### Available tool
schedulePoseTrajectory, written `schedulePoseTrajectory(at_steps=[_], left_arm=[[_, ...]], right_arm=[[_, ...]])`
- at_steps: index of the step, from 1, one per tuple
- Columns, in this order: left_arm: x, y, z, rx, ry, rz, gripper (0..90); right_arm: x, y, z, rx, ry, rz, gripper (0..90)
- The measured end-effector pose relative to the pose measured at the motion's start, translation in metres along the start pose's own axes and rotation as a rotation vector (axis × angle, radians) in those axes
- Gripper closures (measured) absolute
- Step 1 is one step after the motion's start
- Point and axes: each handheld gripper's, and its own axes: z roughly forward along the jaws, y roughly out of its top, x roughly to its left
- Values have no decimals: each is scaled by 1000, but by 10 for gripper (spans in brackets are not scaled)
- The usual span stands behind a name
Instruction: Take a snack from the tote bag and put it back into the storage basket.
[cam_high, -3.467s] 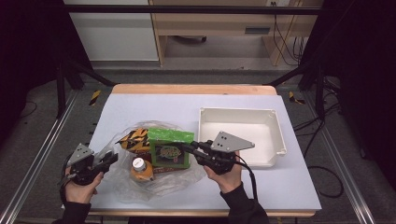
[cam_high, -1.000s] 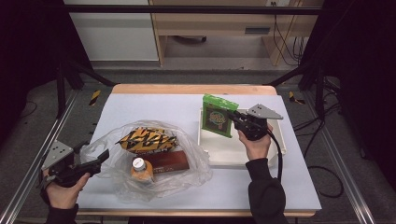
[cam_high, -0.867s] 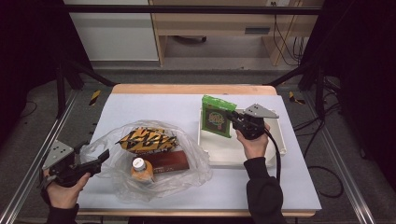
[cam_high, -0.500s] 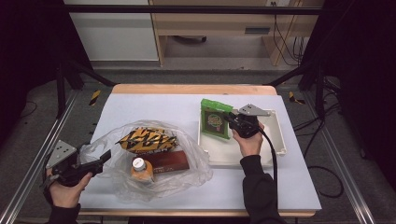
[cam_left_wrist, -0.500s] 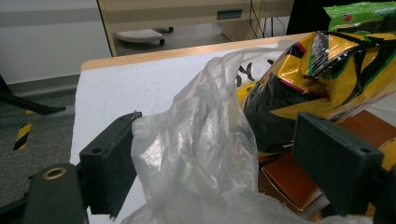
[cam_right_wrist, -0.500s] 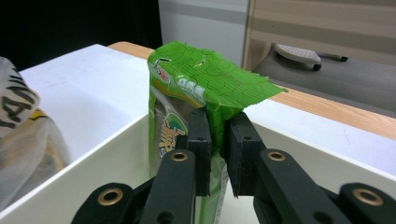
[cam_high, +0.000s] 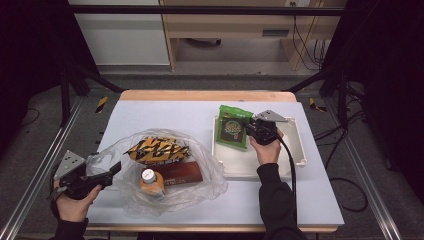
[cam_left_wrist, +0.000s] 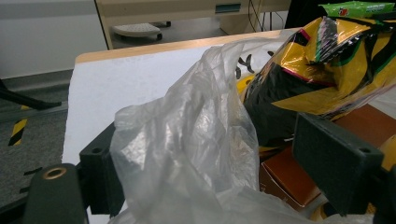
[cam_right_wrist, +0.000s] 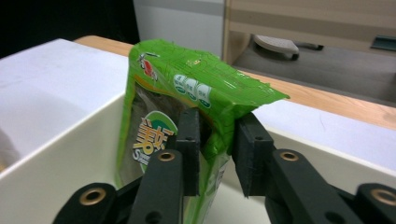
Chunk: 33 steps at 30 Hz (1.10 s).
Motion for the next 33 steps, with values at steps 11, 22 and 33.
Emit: schedulePoseTrajectory(at_steps=[11,22,33], left_arm=[[1,0,-2,-11,3,-6,168],[2,0,-4,-18,8,-10,173],[3,1,-5,-23,9,-15,180]], right_arm=[[1,0,-1,15,-77,3,313],[5,-1,-14,130,-127,3,564],[2,-22,6,156,-102,58,818]])
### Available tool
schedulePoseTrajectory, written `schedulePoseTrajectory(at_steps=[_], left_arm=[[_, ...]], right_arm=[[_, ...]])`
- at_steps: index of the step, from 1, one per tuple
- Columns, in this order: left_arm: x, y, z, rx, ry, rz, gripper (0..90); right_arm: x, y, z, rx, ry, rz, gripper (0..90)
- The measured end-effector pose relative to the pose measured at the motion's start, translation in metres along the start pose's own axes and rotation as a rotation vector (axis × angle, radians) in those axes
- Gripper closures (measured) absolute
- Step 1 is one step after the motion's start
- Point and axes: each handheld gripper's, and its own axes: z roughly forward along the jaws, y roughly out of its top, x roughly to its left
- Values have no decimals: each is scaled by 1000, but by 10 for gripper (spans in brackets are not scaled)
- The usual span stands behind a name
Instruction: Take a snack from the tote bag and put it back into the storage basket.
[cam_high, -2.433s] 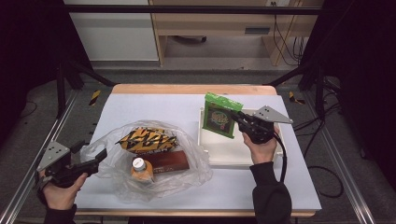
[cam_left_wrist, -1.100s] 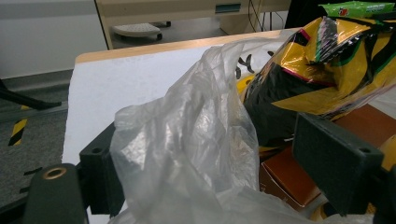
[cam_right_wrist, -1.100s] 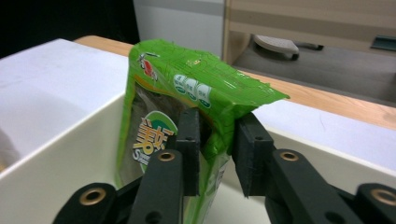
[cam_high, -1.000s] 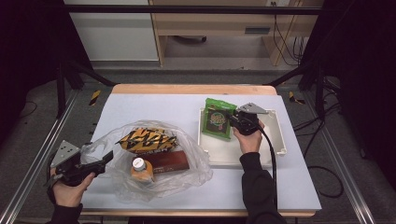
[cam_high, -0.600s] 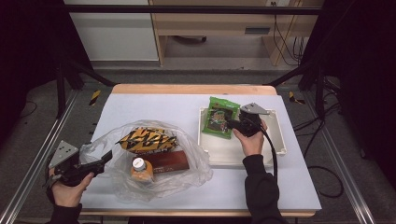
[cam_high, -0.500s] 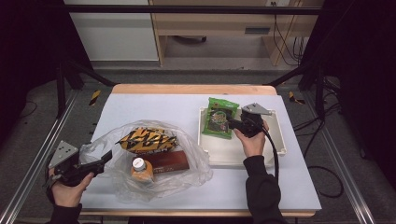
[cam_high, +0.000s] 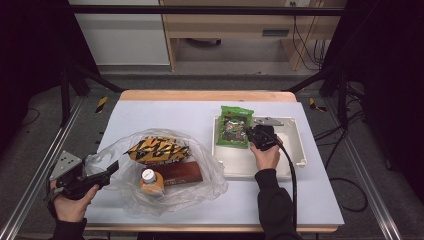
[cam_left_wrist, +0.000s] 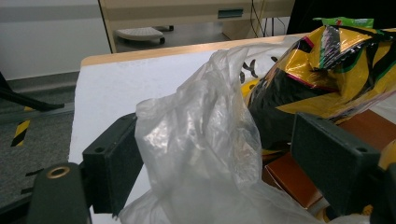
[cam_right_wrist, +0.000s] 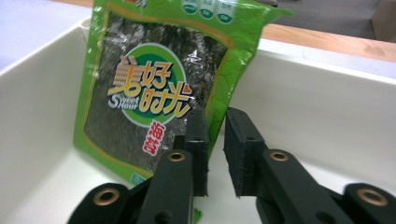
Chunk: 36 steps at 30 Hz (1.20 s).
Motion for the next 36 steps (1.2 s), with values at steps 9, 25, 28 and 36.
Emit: schedulePoseTrajectory(at_steps=[9,25,28,36], left_arm=[[1,1,-3,-14,-1,-4,184],[-7,27,-36,-141,-6,30,296],[-10,35,-38,-158,0,38,368],[-24,46,-20,-122,-7,73,567]], right_arm=[[2,1,3,-24,7,-1,704],[23,26,-88,-266,166,-30,539],[38,31,-103,-295,220,-64,528],[75,44,-119,-323,336,-114,489]])
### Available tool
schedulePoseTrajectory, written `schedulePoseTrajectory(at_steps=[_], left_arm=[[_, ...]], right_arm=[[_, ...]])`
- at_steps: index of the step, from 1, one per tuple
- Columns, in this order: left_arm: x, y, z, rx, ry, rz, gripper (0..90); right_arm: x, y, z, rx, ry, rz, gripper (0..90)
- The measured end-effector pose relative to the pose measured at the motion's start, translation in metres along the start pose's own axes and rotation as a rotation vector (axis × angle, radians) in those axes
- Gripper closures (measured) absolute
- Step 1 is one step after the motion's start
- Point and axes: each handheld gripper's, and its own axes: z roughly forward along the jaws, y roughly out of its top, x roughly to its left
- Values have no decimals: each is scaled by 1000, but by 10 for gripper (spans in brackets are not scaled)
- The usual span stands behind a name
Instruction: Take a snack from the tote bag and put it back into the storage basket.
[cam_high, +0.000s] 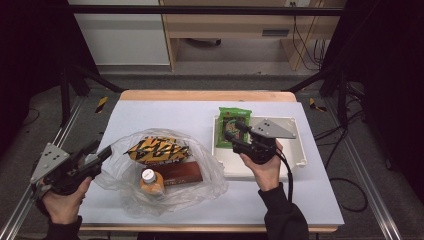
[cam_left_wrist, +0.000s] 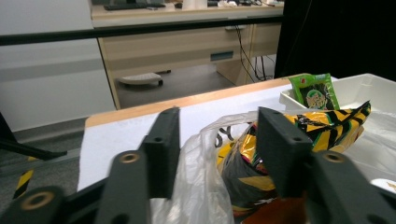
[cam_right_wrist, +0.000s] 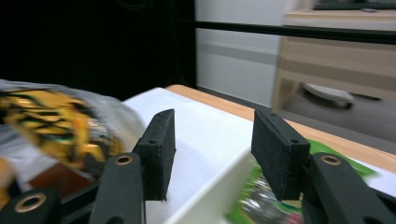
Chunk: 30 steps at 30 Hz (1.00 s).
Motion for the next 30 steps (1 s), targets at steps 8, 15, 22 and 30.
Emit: schedulePoseTrajectory(at_steps=[8,15,22,30], left_arm=[[6,-34,29,142,21,-12,704],[6,-54,37,182,16,-9,706],[2,-66,46,212,5,14,706],[1,-71,50,222,-4,14,704]], right_arm=[[50,3,21,12,130,-62,401],[69,-5,41,42,167,-77,316],[83,-16,61,85,193,-102,259],[90,-30,80,125,203,-124,242]])
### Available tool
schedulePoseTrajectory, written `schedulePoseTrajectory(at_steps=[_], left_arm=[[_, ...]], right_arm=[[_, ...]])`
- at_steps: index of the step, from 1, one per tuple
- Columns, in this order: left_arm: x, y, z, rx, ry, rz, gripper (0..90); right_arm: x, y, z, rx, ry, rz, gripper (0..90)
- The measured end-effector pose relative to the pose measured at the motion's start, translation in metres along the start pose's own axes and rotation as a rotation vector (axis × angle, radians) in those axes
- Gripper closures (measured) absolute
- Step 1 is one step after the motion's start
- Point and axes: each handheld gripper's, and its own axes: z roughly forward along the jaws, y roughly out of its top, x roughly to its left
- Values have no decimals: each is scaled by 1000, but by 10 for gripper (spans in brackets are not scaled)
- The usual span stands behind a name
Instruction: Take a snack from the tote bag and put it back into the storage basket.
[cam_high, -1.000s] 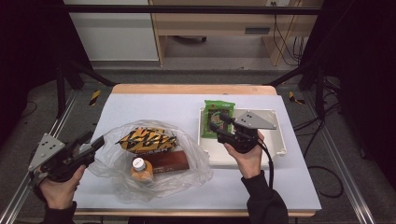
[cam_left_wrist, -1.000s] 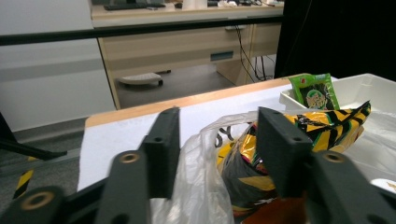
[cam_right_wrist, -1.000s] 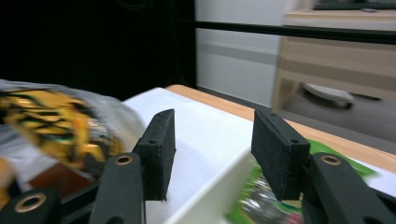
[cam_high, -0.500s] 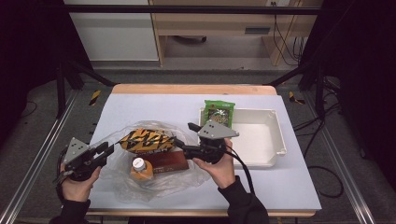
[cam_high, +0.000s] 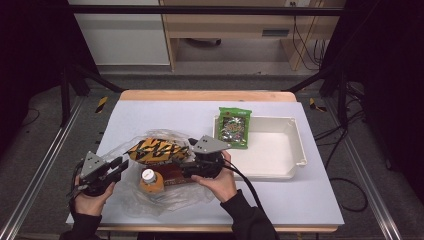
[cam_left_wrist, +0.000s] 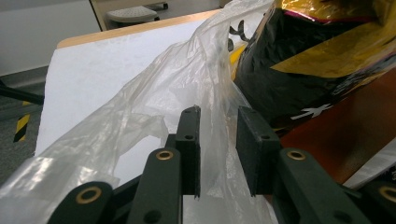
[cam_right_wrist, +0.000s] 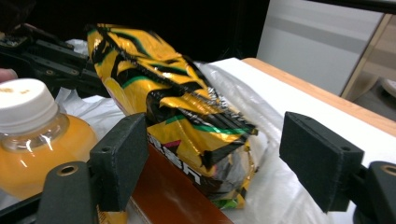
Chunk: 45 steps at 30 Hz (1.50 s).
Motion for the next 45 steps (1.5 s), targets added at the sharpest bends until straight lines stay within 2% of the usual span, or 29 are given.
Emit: schedulePoseTrajectory(at_steps=[4,7,10,11,12,13,17,18,21,27,33,36,38,41,45], left_arm=[[0,-2,2,7,-2,6,704],[0,-2,3,11,-5,3,704],[0,-2,2,6,-4,2,703],[0,-2,2,6,-5,2,703],[0,-2,2,6,-5,2,702],[0,-2,3,7,-5,4,702],[0,-2,3,11,-7,5,701],[-1,-2,3,11,-8,5,701],[0,-2,3,11,-7,5,701],[0,-2,3,11,-5,6,700],[-1,-3,4,13,-3,12,700],[-1,-3,5,17,-3,15,700],[-1,-3,5,18,-4,14,700],[-2,-4,6,22,-4,15,700],[-2,-4,6,24,-4,17,699]], right_arm=[[4,-2,11,-2,18,-17,259],[4,-3,17,-11,25,-30,309],[2,-4,20,-37,36,-31,459],[0,-5,21,-41,34,-42,558],[0,-5,21,-41,34,-42,558],[-1,-5,21,-42,34,-49,598],[-9,-5,22,-37,61,-5,777],[-9,-5,22,-37,61,-5,777],[-8,-5,22,-39,59,-24,852],[-6,-2,17,-51,62,-30,889],[-9,7,5,-97,82,4,889],[-11,15,-4,-140,97,26,889],[-11,18,-6,-147,105,32,889],[-9,29,-15,-180,113,30,889],[-6,38,-20,-196,119,17,890]])
